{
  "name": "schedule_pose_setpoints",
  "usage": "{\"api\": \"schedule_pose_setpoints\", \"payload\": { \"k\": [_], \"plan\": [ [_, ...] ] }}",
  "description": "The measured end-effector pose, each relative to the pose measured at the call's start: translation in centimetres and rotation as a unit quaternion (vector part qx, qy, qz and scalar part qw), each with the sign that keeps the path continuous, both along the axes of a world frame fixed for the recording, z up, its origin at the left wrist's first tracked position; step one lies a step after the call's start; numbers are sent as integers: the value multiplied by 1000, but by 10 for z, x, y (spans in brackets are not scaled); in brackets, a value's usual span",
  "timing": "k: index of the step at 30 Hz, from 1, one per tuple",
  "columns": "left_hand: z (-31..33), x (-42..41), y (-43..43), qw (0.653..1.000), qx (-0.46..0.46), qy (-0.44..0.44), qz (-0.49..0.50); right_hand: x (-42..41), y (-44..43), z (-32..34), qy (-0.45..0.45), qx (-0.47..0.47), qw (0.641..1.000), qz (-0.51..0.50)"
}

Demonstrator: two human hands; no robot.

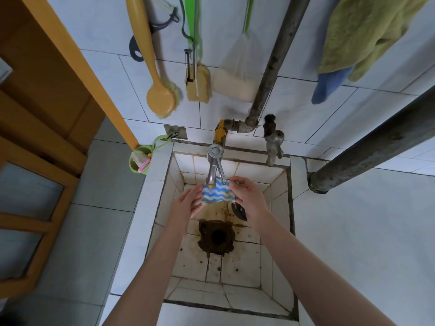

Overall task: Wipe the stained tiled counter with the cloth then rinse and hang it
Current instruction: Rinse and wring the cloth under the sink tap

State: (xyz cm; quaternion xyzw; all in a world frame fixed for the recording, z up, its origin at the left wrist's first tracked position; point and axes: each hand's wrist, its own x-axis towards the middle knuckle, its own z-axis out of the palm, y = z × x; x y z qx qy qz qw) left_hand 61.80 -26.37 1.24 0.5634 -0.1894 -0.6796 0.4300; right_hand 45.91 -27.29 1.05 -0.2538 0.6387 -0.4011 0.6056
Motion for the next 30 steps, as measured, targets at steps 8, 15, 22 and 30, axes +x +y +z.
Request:
{"api": "schedule_pose_setpoints", "payload": {
  "k": [8,15,22,30],
  "plan": [
    [-3,-11,-2,1000,1,20,-21,-19,4,5,-12,5,999,-30],
    [-2,-10,-2,1000,-3,0,-20,-15,4,4,-31,17,999,-33],
    [2,2,-4,997,-40,-57,-40,4,-9,2,-34,15,999,-3],
    [1,16,-1,995,-54,-72,-37,14,-9,-3,15,3,998,55]
  ]
}}
